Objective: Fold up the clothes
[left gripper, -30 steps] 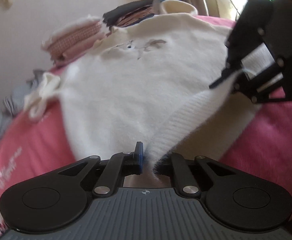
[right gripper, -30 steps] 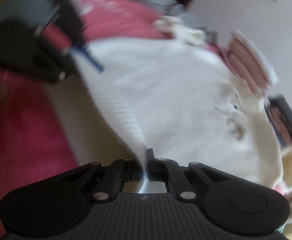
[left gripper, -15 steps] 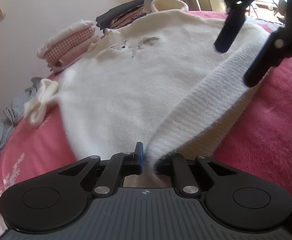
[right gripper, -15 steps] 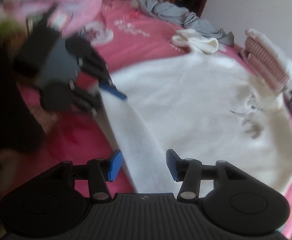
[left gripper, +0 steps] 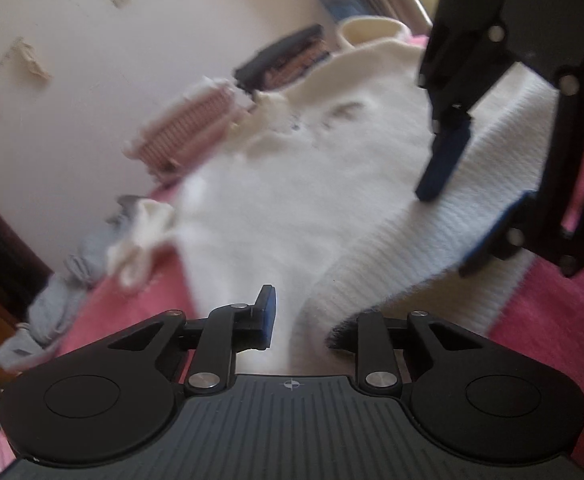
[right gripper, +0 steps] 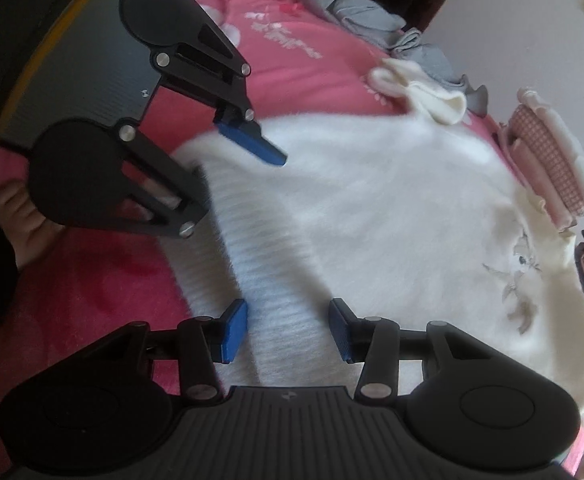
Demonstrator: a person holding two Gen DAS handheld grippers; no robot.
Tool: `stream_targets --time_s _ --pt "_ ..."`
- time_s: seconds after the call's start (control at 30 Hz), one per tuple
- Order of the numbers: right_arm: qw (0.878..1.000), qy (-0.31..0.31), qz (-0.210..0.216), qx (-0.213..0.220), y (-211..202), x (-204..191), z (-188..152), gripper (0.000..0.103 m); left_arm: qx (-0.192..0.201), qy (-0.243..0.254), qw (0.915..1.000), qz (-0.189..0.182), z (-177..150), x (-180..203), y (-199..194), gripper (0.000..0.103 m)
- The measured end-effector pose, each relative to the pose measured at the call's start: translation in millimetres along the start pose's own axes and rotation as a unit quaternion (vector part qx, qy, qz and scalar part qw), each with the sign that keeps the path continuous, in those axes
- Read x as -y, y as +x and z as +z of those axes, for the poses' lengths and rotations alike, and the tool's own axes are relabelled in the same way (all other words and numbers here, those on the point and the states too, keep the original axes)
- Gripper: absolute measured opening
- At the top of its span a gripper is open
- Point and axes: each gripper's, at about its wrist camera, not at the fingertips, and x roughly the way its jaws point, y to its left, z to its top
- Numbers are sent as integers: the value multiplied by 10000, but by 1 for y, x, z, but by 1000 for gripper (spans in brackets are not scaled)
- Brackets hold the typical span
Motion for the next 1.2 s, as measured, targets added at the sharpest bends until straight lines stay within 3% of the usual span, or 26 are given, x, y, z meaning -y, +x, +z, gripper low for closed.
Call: stream_targets --time_s 0.17,0.27,0.4,0.63,0.8,0.97,1.1,1.2 --pt "9995 235 205 88 -3 7 0 49 15 820 9966 14 -16 18 3 24" --pt "9974 494 468 246 -8 14 1 49 -18 847 9964 -90 -18 14 -2 26" --pt "9808 1541 1091 494 -12 38 2 49 -100 824 9963 -231 -18 7 -6 30" --pt "9701 2068 1252 233 13 47 -4 49 -357 863 9951 -322 -24 7 -4 34" --pt "9857 1443 862 120 20 26 -4 48 -588 839 9946 -185 -33 0 -9 37" --pt "9884 1261 834 124 14 18 0 49 -685 561 9960 -87 -35 -5 -7 37" --pt "9854 1242 1109 347 -9 26 2 51 -661 373 9971 49 -34 -4 -4 37" --pt "9719 1570 1630 642 -28 45 2 55 -626 324 9975 112 -36 -2 -5 37"
